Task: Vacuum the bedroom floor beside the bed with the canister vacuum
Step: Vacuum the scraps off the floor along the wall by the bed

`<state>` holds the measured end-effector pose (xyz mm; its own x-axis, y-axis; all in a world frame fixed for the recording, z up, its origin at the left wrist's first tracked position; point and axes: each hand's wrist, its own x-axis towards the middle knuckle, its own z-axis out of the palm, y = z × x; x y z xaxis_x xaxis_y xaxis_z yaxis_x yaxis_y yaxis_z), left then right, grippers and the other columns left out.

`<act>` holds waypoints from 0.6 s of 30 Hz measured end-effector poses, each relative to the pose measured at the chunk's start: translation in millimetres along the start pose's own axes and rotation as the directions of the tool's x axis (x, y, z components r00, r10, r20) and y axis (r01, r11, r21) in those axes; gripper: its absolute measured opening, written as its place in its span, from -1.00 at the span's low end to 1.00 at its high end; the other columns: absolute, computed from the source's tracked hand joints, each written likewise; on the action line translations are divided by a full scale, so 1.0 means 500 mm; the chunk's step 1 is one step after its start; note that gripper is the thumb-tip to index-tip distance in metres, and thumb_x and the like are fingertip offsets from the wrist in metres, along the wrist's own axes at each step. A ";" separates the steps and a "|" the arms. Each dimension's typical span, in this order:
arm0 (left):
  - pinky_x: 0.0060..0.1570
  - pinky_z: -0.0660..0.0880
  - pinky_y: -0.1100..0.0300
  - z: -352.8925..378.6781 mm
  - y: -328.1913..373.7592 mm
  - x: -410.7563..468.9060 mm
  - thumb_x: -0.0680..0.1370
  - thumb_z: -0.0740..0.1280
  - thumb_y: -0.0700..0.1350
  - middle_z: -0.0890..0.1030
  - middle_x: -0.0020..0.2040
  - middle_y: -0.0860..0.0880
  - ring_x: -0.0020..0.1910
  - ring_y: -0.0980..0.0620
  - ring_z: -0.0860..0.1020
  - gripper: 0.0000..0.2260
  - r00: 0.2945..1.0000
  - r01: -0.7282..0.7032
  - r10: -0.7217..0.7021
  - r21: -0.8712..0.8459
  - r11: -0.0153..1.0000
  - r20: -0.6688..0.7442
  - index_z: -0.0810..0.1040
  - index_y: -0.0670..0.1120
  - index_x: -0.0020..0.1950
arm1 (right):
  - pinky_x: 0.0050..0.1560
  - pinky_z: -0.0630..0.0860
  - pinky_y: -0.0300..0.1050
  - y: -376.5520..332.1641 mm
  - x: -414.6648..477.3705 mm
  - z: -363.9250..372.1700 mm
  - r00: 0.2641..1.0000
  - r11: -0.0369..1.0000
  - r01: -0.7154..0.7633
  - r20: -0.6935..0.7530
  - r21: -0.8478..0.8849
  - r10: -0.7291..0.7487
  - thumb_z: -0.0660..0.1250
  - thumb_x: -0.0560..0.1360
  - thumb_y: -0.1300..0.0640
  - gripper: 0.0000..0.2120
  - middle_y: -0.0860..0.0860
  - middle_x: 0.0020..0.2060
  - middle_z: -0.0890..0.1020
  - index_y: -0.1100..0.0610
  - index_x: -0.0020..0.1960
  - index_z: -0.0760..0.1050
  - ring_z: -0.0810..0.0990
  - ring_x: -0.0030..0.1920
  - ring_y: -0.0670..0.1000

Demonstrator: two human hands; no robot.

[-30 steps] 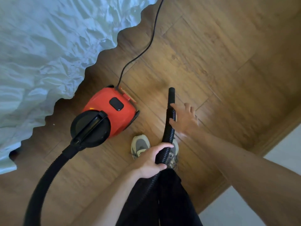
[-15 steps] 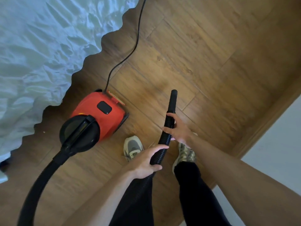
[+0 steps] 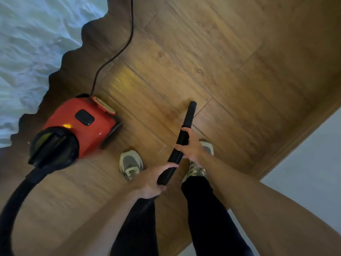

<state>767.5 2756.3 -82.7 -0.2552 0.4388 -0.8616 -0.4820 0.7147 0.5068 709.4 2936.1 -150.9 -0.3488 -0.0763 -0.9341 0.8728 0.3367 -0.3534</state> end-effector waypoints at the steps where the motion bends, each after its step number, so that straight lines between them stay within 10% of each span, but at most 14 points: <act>1: 0.41 0.35 0.02 0.006 0.003 0.008 0.54 0.39 -0.19 0.33 0.47 0.14 0.44 0.11 0.32 -0.33 1.000 0.000 -0.001 0.015 1.000 0.014 0.21 0.36 0.45 | 0.04 0.63 0.21 0.007 0.003 -0.003 1.000 1.000 0.008 -0.008 -0.016 -0.008 0.45 0.48 0.32 -0.32 0.08 0.14 0.47 -0.02 0.47 0.24 0.55 0.17 0.19; 10: 0.34 0.42 0.06 0.023 0.001 0.074 0.55 0.36 -0.23 0.39 0.39 0.06 0.37 0.07 0.38 -0.37 0.997 0.032 -0.038 0.094 0.995 0.065 0.25 0.31 0.45 | 0.08 0.59 0.18 0.058 0.039 -0.034 0.997 0.991 0.072 -0.021 -0.115 -0.075 0.43 0.52 0.24 -0.37 0.03 0.04 0.47 -0.02 0.45 0.19 0.55 0.05 0.12; 14: 0.05 0.44 0.41 0.000 0.034 0.083 0.59 0.30 -0.26 0.39 0.29 0.13 0.13 0.21 0.44 -0.43 0.995 0.068 -0.078 0.145 0.987 0.067 0.25 0.19 0.49 | 0.15 0.56 0.10 0.046 0.027 -0.058 0.997 0.967 0.075 0.000 -0.243 -0.078 0.42 0.52 0.21 -0.31 0.12 0.17 0.52 -0.02 0.52 0.13 0.55 0.13 0.13; 18: 0.33 0.27 0.29 -0.072 0.101 0.066 0.57 0.37 -0.16 0.23 0.50 0.03 0.44 0.06 0.27 -0.32 0.992 0.118 -0.106 0.229 0.966 -0.063 0.08 0.03 0.58 | 0.25 0.46 0.01 0.000 -0.005 -0.100 0.999 0.929 0.038 0.002 -0.369 -0.040 0.39 0.55 0.15 -0.27 0.15 0.37 0.43 0.01 0.58 0.07 0.46 0.31 0.16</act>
<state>704.5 2787.3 -86.8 -0.2547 0.3254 -0.9107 -0.3034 0.8672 0.3947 693.0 2983.2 -145.8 -0.3832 -0.0913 -0.9191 0.6714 0.6559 -0.3450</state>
